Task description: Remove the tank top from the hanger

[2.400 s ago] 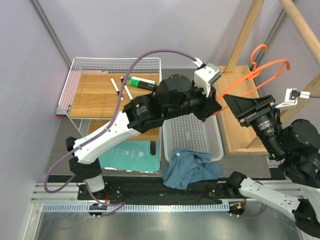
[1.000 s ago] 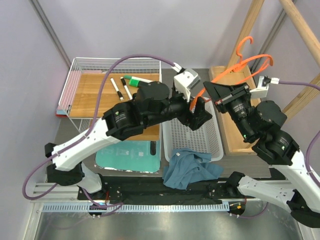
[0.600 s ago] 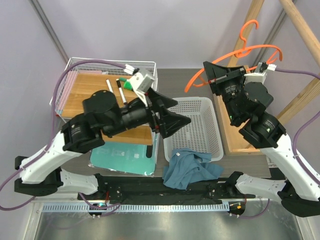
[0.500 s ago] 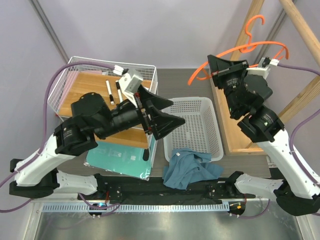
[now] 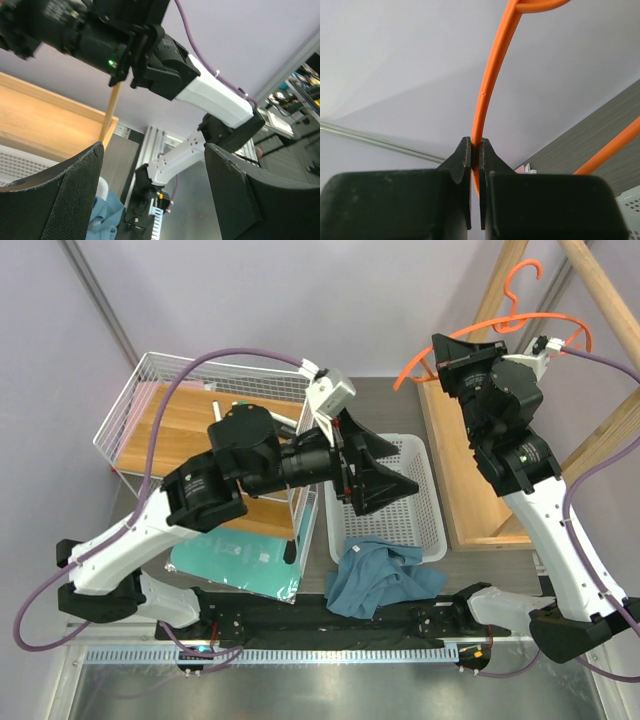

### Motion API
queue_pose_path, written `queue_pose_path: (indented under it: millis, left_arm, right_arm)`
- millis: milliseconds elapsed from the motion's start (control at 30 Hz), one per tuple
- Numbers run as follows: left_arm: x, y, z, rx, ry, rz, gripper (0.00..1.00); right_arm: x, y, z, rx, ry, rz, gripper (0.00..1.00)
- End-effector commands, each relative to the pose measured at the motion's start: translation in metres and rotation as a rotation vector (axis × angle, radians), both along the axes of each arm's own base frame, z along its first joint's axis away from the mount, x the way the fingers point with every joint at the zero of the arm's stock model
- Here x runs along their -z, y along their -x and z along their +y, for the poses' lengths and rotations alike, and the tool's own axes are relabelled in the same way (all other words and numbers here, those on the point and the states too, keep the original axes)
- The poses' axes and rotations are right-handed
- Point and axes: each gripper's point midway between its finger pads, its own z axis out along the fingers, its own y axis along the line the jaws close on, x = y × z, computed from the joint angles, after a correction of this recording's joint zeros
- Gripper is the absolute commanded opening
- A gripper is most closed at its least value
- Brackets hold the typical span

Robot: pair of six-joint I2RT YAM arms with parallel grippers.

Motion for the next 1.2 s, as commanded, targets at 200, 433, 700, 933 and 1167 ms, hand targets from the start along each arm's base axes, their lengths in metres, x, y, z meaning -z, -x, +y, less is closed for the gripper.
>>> queue_pose_path:
  millis: [200, 433, 700, 933, 1167]
  left_arm:
    - [-0.086, 0.051, 0.071, 0.137, 0.268, -0.067, 0.77]
    - [-0.056, 0.040, 0.112, -0.008, 0.161, -0.045, 0.54]
    - [0.002, 0.065, 0.099, 0.153, 0.052, 0.044, 0.33]
    - [0.038, 0.044, 0.087, 0.059, -0.052, 0.057, 0.20]
    - [0.072, 0.006, 0.070, -0.091, -0.199, 0.013, 0.20]
  right_arm:
    - [-0.040, -0.002, -0.010, -0.012, -0.037, -0.134, 0.01]
    - [-0.048, -0.005, -0.017, 0.007, -0.042, -0.153, 0.01]
    - [-0.062, -0.013, -0.036, 0.055, -0.080, -0.177, 0.01]
    - [-0.063, -0.011, -0.047, 0.099, -0.139, -0.195, 0.01]
    - [-0.068, -0.007, -0.066, 0.192, -0.188, -0.242, 0.01]
